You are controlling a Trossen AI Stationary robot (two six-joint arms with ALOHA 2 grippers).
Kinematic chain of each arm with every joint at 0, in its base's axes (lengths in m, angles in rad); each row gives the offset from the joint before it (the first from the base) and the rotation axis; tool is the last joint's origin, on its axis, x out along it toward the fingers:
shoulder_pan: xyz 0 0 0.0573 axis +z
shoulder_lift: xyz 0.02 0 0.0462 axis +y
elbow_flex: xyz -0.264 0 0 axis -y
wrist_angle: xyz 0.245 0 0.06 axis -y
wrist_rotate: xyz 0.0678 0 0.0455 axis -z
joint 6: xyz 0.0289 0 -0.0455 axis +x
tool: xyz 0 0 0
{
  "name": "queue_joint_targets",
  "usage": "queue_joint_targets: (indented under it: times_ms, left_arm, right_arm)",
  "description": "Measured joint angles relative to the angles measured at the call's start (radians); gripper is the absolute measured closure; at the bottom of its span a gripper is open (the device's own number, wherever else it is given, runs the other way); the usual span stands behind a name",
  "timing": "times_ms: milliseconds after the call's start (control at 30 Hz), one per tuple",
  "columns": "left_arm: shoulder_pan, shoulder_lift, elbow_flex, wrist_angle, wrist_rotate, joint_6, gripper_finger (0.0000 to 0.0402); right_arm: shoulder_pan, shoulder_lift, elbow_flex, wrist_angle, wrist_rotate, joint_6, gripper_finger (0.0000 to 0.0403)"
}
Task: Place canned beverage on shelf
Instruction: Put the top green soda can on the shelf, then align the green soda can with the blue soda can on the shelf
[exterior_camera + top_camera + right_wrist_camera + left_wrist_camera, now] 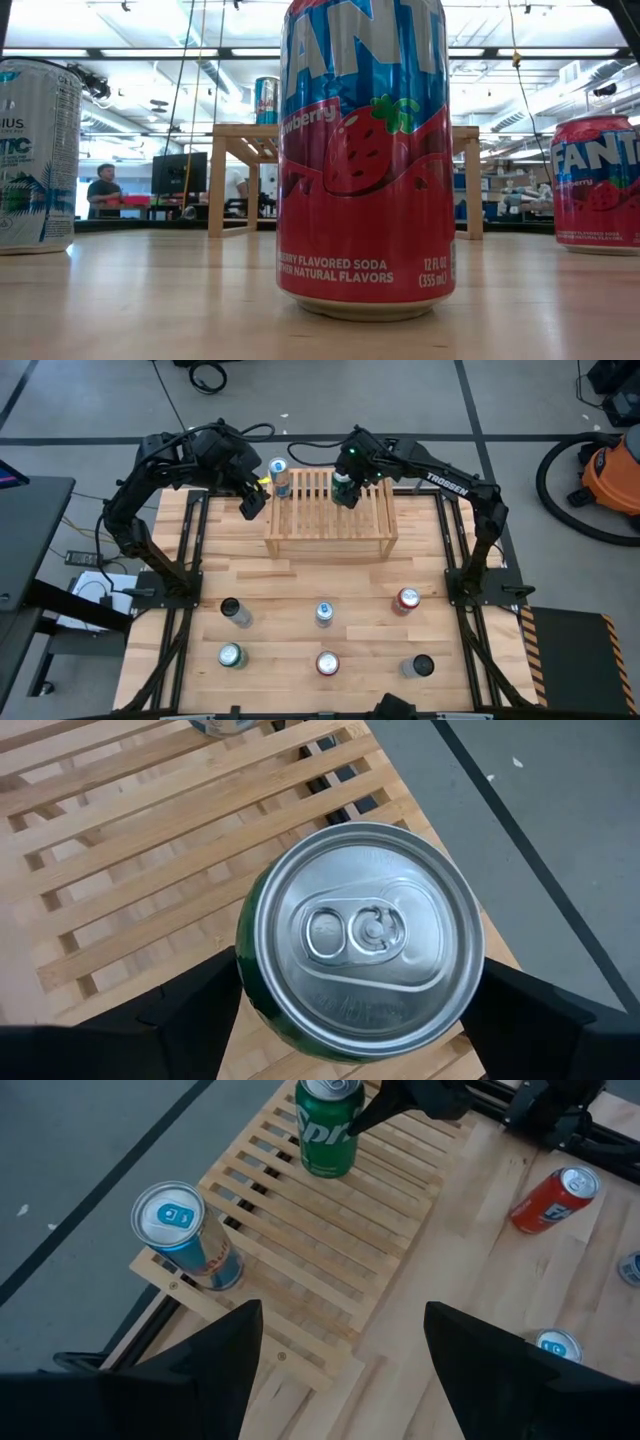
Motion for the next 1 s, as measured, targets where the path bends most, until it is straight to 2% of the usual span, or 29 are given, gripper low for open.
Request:
queue_joint_targets:
  times_ms: [200, 600, 1000]
  left_arm:
    - [0.0, 0.0, 0.0, -0.001, 0.0, 0.002, 0.0122]
    - [0.0, 0.0, 0.0, -0.014, 0.0, 0.012, 0.0122]
    - [0.0, 0.0, 0.0, 0.098, 0.0, 0.111, 0.0122]
  right_arm:
    - [-0.005, 0.0, -0.001, 0.002, -0.02, -0.01, 0.0055]
    - [-0.053, -0.004, -0.002, -0.019, -0.159, -0.023, 0.0019]
    - [-0.076, -0.145, -0.002, -0.041, -0.148, -0.061, 0.0015]
